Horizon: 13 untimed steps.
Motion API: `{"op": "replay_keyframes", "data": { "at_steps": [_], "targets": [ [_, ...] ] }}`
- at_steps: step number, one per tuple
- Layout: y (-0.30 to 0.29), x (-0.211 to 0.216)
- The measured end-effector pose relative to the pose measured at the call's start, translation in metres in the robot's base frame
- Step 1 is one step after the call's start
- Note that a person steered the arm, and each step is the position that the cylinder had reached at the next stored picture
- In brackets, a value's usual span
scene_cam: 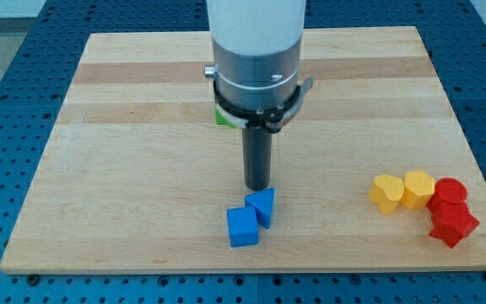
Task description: Move the yellow blocks to the top right of the blue blocks
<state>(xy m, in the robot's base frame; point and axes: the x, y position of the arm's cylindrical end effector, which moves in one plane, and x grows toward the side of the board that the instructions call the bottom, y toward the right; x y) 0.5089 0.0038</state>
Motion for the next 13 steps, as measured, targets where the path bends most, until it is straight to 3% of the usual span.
{"op": "replay_keyframes", "data": {
  "at_steps": [2, 4, 6, 9, 13],
  "targets": [
    [0.048, -0.024],
    [0.183, -0.022],
    [0.257, -0.009],
    [0.258, 0.023],
    [0.215, 0.015]
  ]
}}
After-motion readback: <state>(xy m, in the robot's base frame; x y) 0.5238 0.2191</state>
